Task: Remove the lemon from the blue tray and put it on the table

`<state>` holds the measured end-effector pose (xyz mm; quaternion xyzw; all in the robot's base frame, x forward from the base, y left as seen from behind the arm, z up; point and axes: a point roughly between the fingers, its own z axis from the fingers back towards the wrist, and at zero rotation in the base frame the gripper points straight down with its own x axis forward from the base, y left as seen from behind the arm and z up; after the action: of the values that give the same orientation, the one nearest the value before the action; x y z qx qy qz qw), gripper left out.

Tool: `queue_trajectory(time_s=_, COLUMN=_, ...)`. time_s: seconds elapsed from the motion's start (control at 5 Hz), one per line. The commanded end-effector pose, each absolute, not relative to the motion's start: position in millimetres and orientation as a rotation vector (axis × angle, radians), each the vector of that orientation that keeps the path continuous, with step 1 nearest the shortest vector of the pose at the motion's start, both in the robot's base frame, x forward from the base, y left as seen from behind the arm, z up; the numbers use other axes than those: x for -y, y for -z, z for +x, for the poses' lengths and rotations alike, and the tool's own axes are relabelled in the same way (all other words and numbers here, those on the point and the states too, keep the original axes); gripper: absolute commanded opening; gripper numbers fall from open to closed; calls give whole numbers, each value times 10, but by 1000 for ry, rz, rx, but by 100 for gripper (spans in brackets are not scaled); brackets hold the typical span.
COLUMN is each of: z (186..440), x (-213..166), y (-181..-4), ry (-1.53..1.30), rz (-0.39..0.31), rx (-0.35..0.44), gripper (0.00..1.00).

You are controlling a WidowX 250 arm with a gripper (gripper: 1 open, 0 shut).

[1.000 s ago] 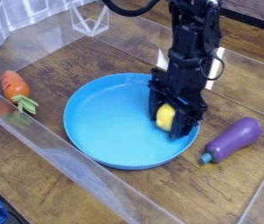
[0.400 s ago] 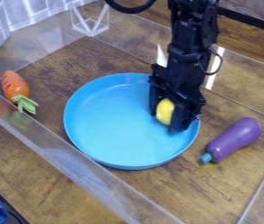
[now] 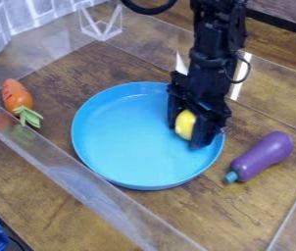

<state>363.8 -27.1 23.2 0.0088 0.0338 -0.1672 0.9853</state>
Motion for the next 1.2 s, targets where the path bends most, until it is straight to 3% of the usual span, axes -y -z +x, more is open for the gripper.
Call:
queue_trajectory(time_s=0.0, z=3676, x=193, y=-334, ry=318, rz=14, rx=-54, gripper=0)
queue_trajectory(time_s=1.0, z=3741, x=341, y=-611, ry=327, rz=-10, rx=-41, gripper=0)
